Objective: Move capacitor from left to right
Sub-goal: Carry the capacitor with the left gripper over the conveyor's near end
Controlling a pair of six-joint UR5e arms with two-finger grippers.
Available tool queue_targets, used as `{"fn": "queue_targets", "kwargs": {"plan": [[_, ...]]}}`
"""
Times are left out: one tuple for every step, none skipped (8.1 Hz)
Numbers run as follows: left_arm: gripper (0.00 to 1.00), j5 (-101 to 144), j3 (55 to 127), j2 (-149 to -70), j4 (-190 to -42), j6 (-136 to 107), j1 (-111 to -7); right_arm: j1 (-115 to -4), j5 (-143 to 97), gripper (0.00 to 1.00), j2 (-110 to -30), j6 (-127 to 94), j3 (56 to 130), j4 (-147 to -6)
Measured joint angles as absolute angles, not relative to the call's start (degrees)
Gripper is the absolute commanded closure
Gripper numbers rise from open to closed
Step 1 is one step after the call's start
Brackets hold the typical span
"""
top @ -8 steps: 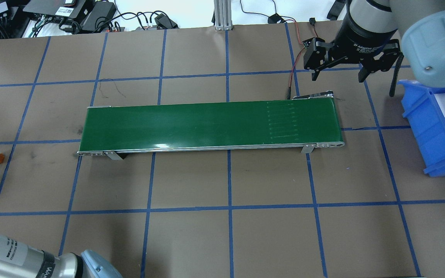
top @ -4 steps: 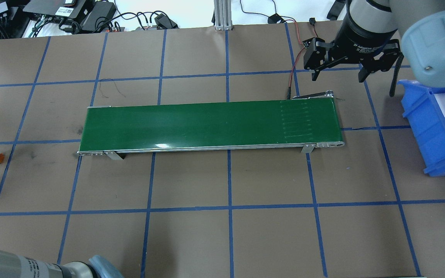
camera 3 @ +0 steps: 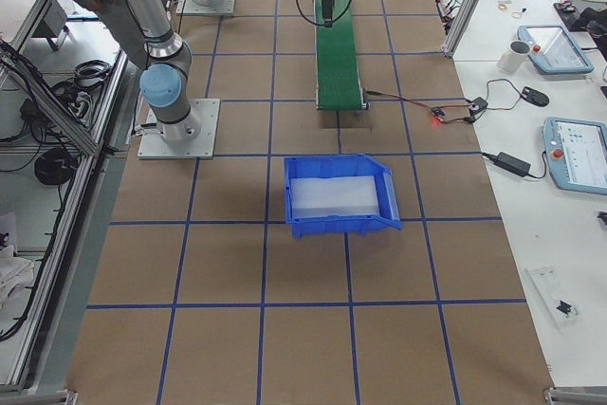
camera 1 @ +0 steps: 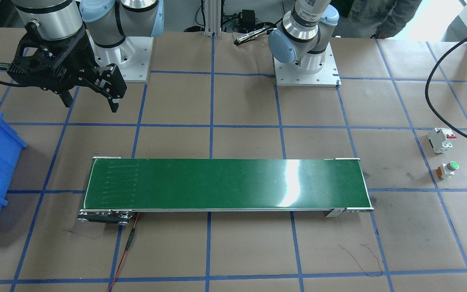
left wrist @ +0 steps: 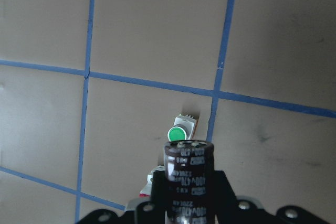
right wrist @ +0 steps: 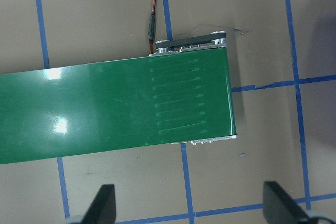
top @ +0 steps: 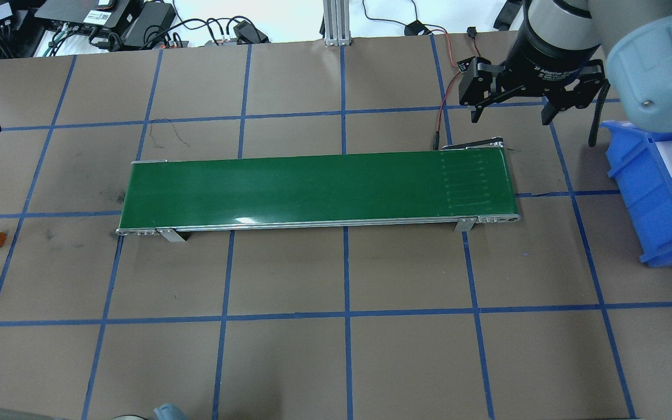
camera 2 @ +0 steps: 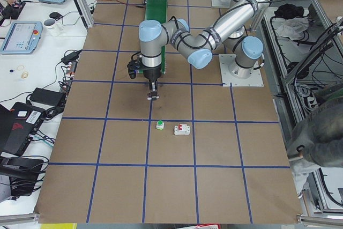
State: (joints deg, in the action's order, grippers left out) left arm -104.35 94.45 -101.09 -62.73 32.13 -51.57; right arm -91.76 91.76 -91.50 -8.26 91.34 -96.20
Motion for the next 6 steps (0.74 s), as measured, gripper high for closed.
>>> {"fn": "queue_targets", "kwargs": {"plan": [[1.00,-104.6,94.5,-100.9,-63.9,28.3,-54.3,-91.8,91.8,0.00,-91.5,-8.3,91.3,-96.2],[1.00,-104.7,94.7,-101.0,-64.8,23.9,-57.0,-91.8,91.8,0.00,-91.5,-8.3,91.3,-96.2],[1.00,-104.7,94.8,-101.3,-65.3,19.4,-59.5,-91.8,91.8,0.00,-91.5,-8.3,91.3,-96.2],[0.97,-104.7,94.9,-101.3,-66.0,15.5,-62.1,-91.8,91.8,0.00,-91.5,-8.3,91.3,-96.2],[0.83,-104.8,94.9,-100.9,-67.1,12.5,-64.3,-91.8,91.8,0.00,-91.5,-8.3,91.3,-96.2],[0.84,-104.7,94.9,-100.7,-68.6,10.0,-66.1,-91.8,91.8,0.00,-91.5,-8.3,91.3,-96.2]]}}
